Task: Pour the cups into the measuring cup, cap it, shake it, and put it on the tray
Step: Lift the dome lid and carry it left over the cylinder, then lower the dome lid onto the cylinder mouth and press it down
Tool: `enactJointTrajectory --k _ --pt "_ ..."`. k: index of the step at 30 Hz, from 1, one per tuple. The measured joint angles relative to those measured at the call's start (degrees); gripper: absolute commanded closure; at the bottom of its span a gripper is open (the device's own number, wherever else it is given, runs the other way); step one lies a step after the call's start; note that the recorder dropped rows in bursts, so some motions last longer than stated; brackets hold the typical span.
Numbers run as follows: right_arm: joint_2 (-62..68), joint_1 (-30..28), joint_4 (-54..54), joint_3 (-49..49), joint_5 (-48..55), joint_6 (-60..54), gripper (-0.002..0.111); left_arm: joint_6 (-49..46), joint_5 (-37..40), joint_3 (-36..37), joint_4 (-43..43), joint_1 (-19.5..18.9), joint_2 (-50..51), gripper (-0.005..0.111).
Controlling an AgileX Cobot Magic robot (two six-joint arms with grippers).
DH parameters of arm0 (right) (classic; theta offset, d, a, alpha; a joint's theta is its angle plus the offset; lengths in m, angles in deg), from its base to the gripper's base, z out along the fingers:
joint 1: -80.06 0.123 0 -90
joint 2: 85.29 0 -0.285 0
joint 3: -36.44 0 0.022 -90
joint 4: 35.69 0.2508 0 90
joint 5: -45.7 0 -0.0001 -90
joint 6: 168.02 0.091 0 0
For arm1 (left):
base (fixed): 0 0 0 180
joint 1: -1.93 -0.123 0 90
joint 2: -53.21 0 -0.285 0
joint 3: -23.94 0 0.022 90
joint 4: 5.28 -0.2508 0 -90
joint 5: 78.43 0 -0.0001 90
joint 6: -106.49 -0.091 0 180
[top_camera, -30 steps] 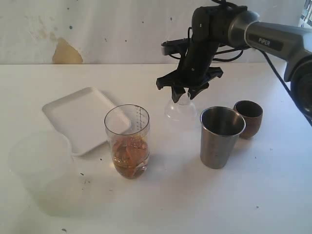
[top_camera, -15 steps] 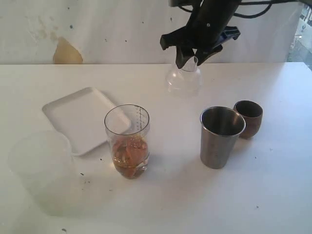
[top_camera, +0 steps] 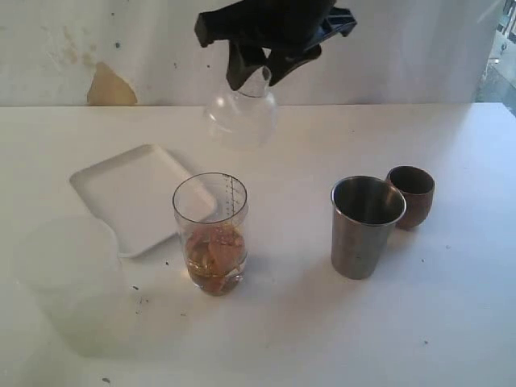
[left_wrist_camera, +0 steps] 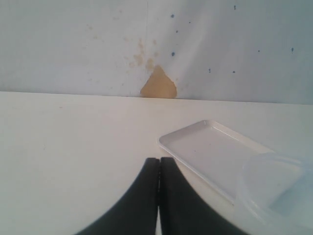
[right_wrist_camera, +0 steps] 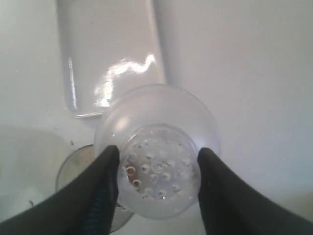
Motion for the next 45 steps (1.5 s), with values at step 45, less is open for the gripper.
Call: enactJointTrajectory --k 45 --pt "-6.2 8.3 -1.7 13.7 -1.6 6.8 0.108 0.0 0.0 0.0 0.0 0.0 0.0 0.106"
